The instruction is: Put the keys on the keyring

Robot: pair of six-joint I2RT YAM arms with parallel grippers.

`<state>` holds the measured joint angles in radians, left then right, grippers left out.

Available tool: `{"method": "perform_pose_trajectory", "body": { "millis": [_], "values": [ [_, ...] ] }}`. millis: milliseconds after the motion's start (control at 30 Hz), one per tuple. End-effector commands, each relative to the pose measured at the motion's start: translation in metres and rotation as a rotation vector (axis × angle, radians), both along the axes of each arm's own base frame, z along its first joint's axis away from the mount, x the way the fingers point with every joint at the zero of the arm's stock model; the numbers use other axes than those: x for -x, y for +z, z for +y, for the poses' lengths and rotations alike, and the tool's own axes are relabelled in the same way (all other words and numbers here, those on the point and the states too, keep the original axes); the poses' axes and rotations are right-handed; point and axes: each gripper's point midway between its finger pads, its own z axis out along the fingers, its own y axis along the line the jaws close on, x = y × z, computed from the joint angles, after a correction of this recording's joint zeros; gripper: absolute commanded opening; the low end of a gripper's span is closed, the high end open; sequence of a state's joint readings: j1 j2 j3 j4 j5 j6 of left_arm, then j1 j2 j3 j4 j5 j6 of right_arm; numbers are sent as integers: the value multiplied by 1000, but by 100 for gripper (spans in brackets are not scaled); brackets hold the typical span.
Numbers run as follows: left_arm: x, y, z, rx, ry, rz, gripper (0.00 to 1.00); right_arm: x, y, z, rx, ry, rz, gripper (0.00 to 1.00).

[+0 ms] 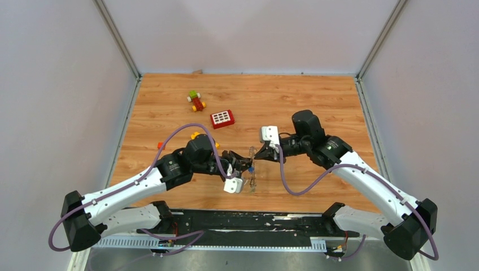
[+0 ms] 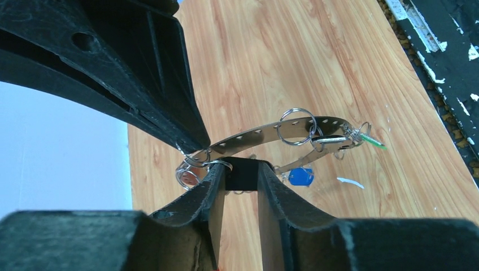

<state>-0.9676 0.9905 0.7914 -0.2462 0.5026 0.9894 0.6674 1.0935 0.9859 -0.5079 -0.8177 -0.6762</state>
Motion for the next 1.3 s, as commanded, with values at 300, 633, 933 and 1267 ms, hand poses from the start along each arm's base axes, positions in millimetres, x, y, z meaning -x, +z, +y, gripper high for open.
{"method": "perform_pose_trajectory", "body": {
  "millis": [300, 633, 933, 1267],
  "values": [
    [-21, 37, 10, 92, 146, -19, 69, -13, 58, 9, -143, -21, -45, 0],
    [-34, 61, 25, 188, 222, 89, 79, -16, 73, 10, -188, -45, -7, 0],
    [-32, 85, 12, 289, 159, 363, 64, -13, 80, 10, -236, -38, 41, 0],
    [-21, 88, 0, 280, 70, 467, 55, -12, 75, 8, -241, -21, 52, 0]
  ]
}}
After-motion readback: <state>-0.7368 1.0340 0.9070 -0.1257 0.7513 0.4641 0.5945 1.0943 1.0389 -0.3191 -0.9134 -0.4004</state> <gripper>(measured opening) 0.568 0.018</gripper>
